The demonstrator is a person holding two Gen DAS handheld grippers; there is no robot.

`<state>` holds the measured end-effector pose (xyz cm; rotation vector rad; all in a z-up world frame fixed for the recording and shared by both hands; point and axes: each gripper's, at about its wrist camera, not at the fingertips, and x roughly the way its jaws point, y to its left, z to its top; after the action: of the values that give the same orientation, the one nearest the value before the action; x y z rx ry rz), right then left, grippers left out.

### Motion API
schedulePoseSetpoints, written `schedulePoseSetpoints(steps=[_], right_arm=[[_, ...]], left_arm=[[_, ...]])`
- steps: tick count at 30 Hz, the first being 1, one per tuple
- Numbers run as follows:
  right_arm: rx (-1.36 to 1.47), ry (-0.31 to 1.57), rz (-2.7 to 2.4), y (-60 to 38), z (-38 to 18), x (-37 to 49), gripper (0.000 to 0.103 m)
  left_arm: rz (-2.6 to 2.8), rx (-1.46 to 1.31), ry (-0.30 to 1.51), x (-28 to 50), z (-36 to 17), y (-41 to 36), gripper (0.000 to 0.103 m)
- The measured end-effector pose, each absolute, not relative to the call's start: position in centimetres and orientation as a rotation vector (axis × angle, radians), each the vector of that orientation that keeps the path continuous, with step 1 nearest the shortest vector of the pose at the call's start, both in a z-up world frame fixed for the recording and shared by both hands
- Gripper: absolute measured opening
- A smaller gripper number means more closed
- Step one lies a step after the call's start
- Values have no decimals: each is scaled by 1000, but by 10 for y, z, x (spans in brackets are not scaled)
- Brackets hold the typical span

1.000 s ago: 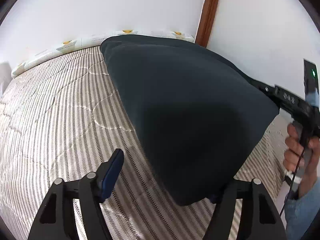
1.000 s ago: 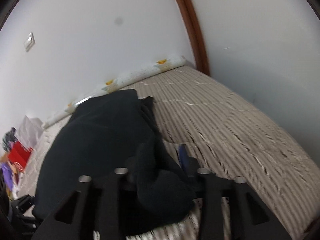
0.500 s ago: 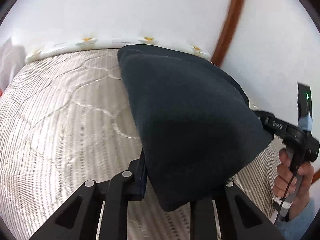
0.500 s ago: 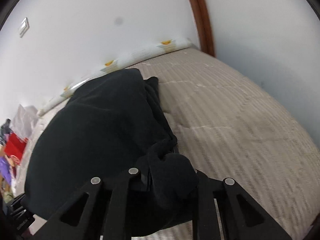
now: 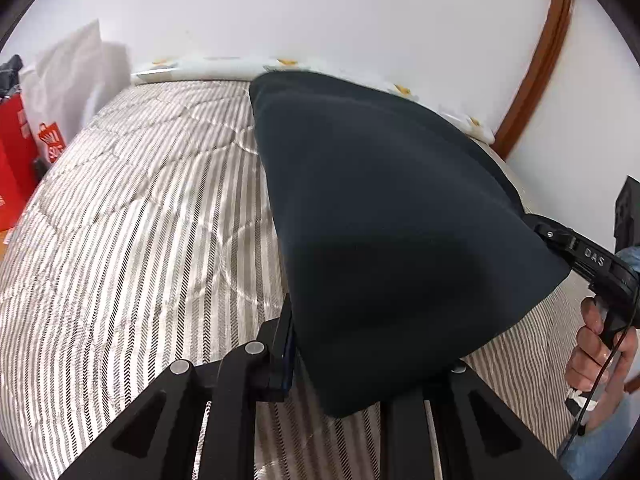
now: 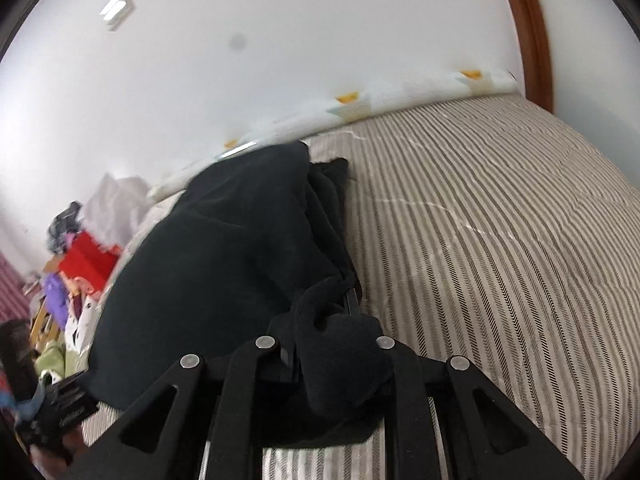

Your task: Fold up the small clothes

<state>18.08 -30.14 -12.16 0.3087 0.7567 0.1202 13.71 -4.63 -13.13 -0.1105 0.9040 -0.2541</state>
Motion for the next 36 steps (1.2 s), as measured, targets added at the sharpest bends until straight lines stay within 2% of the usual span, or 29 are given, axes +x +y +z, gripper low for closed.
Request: schedulePoseSetpoints(steps=[5,11,13,15,19,27,29,30,31,33,36], right_arm=[[232,778,106,-306,-118,154,19],[140,662,57,-295,-83,136,20],[102,687,63,-284,-93,144,20],[69,735,31,-280,-109,148,19],[67,777,11,-286,-122,143,19],[38,775,24,-286,-87,147,21],[26,773,29,-283,-80,155,21],[16,776,28,-281,-76,162,22],[10,779,29,-280,-74,168,24],[6,790,38,-277,-71,184,33],[-12,811,56,-268,-71,210,36]], left_arm=[[-291,-99,943,132,-134,-46,21],[-312,-116,964,107,-124,-39,23],[-318,-99,953,98,-115,-39,25],[-324,-96,934,89,-107,-39,34],[-330,-79,908,79,-91,-39,34],[-309,-87,889,126,-83,-52,37],[-309,-86,910,134,-93,-52,43],[-303,-78,914,136,-98,-51,49],[-299,-63,922,137,-103,-52,50],[-308,-35,959,141,-115,-54,52],[-340,-80,972,145,-112,-46,52]])
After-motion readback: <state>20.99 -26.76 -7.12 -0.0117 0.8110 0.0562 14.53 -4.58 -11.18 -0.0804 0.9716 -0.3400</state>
